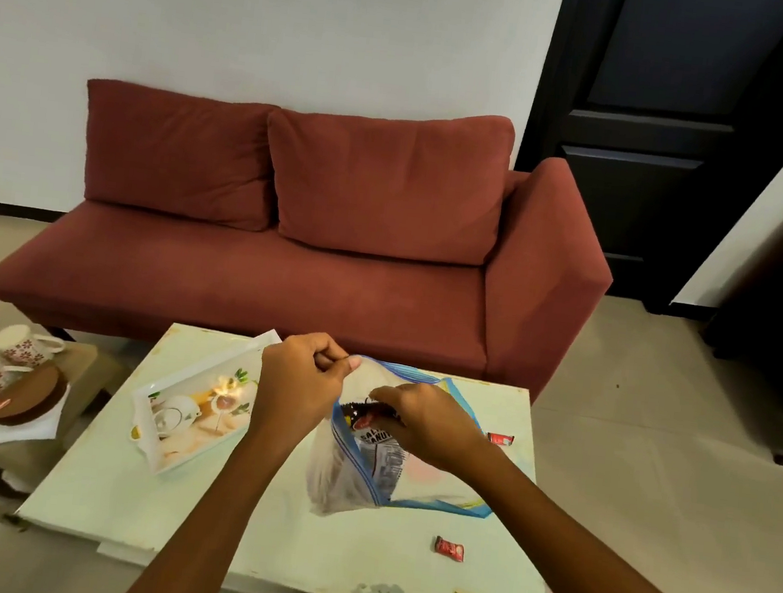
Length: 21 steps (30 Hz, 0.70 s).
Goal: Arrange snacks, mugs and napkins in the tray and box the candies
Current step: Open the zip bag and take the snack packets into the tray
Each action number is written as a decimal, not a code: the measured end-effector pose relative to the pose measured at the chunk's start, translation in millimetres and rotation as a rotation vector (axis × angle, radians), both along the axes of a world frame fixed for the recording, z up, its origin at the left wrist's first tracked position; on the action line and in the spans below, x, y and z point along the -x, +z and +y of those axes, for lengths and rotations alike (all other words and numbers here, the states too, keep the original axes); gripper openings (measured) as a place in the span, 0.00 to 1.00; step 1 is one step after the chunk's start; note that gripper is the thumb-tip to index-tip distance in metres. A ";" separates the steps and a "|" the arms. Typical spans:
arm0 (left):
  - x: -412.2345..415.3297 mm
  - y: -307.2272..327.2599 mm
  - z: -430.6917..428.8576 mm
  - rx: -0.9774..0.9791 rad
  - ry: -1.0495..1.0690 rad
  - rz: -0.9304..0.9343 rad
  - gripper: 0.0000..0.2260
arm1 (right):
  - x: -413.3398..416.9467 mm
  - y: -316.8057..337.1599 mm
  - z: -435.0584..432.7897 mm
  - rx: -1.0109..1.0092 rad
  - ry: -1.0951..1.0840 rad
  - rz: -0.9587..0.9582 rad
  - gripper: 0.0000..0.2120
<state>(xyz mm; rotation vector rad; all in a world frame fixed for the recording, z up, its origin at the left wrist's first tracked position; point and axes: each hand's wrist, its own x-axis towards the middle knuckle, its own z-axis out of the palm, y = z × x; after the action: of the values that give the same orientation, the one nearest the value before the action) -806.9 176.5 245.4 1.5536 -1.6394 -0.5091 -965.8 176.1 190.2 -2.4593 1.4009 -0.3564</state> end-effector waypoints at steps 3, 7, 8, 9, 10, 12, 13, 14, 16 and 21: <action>-21.8 -2.7 -5.1 0.000 0.088 0.015 0.07 | -5.9 14.8 -2.8 -0.027 -0.125 -0.215 0.12; -57.8 -5.2 -16.3 -0.018 0.191 0.042 0.08 | -19.9 19.6 -17.9 -0.250 -0.259 -0.536 0.13; -68.4 -6.4 -19.7 -0.028 0.213 0.054 0.08 | -26.6 18.1 -23.3 -0.328 -0.276 -0.626 0.10; -79.2 -7.5 -23.2 -0.039 0.234 0.067 0.09 | -34.3 15.7 -28.7 -0.398 -0.291 -0.718 0.07; -91.1 -8.4 -28.1 -0.049 0.262 0.078 0.09 | -43.1 13.3 -33.9 -0.457 -0.298 -0.811 0.04; -121.3 -12.5 -40.9 -0.070 0.329 0.091 0.09 | -67.6 11.1 -46.5 -0.531 -0.324 -0.984 0.02; -141.3 -16.3 -49.4 -0.077 0.352 0.091 0.10 | -83.9 8.8 -57.1 -0.554 -0.357 -1.056 0.02; -150.3 -20.4 -50.8 -0.083 0.360 0.089 0.10 | -88.8 7.8 -60.3 -0.566 -0.392 -1.121 0.01; -159.9 -25.7 -46.5 -0.088 0.373 0.095 0.09 | -92.8 6.9 -63.1 -0.571 -0.433 -1.235 0.02; -233.5 -50.0 -75.1 -0.143 0.428 0.116 0.08 | -152.3 -14.3 -109.1 -0.505 -0.692 -1.420 0.09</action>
<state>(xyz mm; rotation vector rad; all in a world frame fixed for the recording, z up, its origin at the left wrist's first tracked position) -573.4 101.4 195.4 1.8804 -1.1575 -0.4796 -813.5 67.0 175.9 -0.7467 1.2450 -1.3146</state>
